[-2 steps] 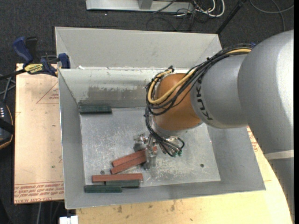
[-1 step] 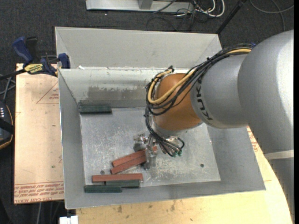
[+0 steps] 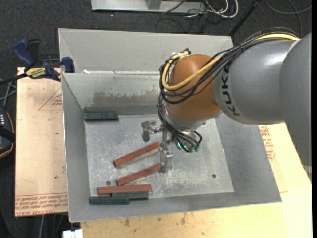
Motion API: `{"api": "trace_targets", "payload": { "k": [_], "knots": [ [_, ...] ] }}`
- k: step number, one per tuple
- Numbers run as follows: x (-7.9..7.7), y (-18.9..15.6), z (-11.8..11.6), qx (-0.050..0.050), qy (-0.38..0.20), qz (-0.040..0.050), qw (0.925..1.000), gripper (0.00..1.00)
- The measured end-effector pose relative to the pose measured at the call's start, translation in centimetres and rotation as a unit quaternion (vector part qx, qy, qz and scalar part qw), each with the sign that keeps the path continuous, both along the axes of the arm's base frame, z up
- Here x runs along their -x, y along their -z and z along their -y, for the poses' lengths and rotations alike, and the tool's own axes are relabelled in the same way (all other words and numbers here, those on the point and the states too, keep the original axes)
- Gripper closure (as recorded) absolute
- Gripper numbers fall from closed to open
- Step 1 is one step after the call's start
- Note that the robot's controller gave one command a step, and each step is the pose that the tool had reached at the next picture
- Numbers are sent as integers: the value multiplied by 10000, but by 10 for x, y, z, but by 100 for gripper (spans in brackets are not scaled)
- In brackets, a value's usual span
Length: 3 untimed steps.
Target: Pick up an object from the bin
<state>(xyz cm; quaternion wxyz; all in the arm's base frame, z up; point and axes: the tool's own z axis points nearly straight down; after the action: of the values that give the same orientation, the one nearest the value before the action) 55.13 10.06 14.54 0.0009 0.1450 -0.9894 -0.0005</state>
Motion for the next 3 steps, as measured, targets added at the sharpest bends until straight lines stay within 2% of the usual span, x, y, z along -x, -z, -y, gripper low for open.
{"api": "trace_targets", "payload": {
  "k": [1, 2, 3],
  "knots": [
    [-7, -60, -8, -3, 45, 20, 10000, 0],
    [-28, 74, 21, -11, -377, 36, 9993, 100],
    [-27, 74, 22, -5, -382, 27, 9993, 0]
  ]
}}
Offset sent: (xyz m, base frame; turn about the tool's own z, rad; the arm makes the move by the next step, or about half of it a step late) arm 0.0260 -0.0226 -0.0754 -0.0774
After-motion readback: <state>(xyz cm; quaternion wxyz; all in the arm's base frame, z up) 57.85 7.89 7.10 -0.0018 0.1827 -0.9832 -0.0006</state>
